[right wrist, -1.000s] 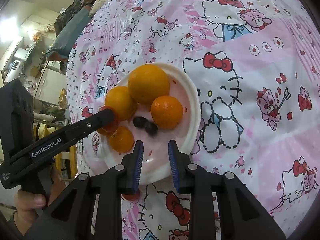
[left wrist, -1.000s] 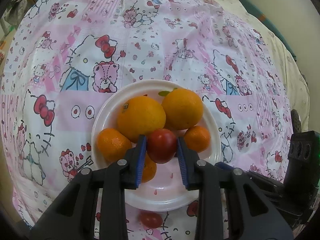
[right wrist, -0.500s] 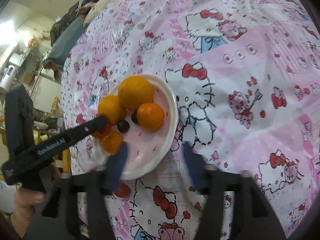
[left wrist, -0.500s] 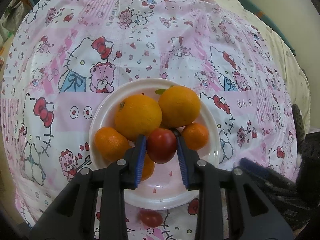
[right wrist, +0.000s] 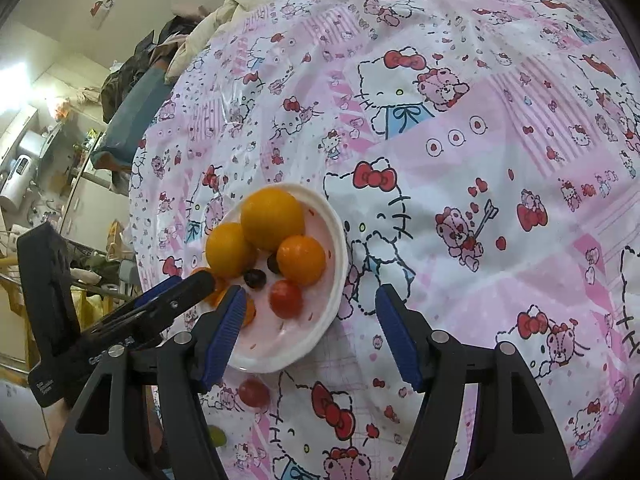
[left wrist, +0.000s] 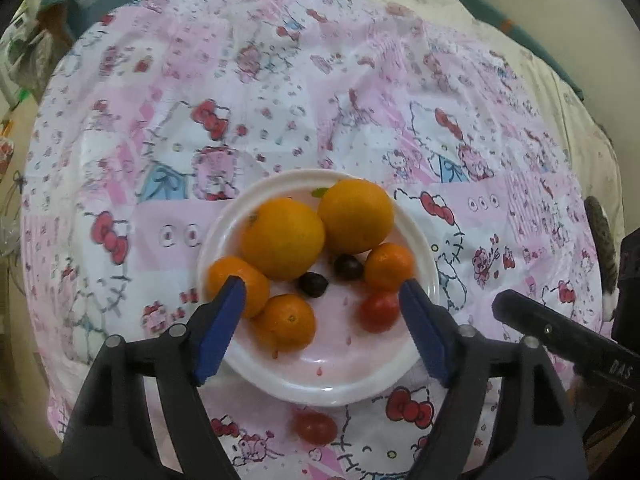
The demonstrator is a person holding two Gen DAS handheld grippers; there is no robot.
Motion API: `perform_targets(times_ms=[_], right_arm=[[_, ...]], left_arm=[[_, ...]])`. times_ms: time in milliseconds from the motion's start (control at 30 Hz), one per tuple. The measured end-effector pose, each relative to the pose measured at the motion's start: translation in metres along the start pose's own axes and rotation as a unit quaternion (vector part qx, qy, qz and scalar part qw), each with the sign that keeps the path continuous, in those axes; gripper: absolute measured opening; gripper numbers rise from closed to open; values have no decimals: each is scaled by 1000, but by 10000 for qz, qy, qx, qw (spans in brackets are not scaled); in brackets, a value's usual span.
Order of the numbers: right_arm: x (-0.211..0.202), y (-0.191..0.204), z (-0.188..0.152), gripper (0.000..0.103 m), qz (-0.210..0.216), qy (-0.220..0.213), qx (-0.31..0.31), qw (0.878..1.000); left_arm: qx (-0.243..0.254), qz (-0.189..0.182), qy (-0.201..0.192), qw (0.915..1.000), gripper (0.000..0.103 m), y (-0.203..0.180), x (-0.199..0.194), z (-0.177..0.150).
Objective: Organize fruits
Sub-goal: 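Withdraw both tools from the plate toward the remaining fruit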
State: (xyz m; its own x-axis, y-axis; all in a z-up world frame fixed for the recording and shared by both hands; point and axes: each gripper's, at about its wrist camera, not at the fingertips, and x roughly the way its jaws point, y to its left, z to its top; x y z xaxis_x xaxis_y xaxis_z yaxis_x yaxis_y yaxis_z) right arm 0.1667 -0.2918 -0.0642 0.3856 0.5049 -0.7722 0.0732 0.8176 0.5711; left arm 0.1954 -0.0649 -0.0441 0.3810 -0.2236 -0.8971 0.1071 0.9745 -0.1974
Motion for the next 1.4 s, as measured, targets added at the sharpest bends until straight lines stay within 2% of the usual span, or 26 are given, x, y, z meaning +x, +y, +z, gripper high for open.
perform_targets(times_ms=[33, 100, 200, 300, 367, 567, 767, 867, 1400], right_arm=[[-1, 1, -1, 75, 19, 0, 23, 10000], [-6, 3, -4, 86, 10, -47, 44, 10000], [-15, 10, -6, 96, -109, -235, -53, 9996], [-16, 16, -6, 96, -116, -131, -175, 9997], [-18, 20, -6, 96, -63, -134, -208, 9997], [-23, 30, -7, 98, -252, -184, -707, 9970], [-15, 27, -9, 98, -143, 43, -634, 9979], [-15, 32, -11, 98, -23, 115, -668, 9977], [-20, 32, -8, 98, 5, 64, -631, 9980]], left_arm=[[9, 62, -70, 10000, 81, 3, -6, -3], [-58, 133, -258, 9996, 87, 10, -19, -8], [-150, 523, -526, 9971, 89, 19, -34, -11], [-555, 740, -732, 9930, 95, 32, -47, -21], [-776, 859, -677, 9910, 96, 35, -49, -27], [-818, 1398, -872, 9829, 96, 28, -59, -42], [-887, 1767, -1062, 9745, 96, 29, -68, -51], [-874, 1810, -1005, 9744, 96, 29, -66, -53], [-866, 1842, -915, 9748, 96, 30, -61, -56]])
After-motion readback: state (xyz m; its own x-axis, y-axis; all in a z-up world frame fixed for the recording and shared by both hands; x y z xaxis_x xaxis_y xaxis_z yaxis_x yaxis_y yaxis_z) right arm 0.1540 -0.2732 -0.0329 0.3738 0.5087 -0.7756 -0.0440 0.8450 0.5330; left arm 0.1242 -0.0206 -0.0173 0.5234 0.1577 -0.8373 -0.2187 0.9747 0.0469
